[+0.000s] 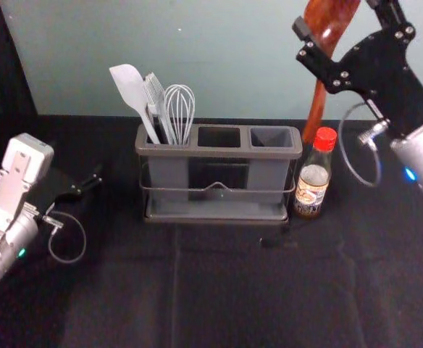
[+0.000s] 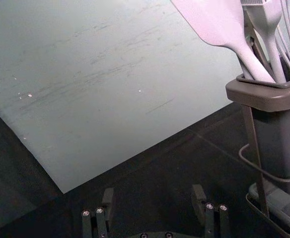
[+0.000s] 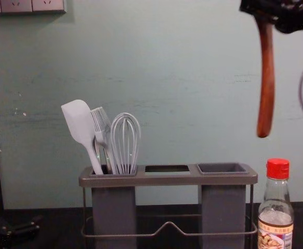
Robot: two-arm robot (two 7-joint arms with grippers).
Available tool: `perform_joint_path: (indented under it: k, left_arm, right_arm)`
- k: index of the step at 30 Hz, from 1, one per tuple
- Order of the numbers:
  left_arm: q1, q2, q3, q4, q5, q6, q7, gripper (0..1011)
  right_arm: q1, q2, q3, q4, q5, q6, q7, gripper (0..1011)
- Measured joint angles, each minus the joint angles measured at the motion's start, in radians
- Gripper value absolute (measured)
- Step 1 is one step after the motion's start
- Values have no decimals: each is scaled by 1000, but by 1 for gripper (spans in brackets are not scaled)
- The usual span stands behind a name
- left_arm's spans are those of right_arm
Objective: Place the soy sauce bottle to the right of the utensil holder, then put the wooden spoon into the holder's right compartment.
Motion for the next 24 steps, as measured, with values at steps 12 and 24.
perform_joint_path:
  k: [12, 24]
  left_arm:
    - [0, 0, 0, 0, 0, 0, 0, 1005]
    - [0, 0, 0, 0, 0, 0, 0, 1005]
  right_arm:
    - [131, -61, -44, 202, 6, -63, 11, 849]
    - [187, -105, -64, 325, -44, -106, -13, 848]
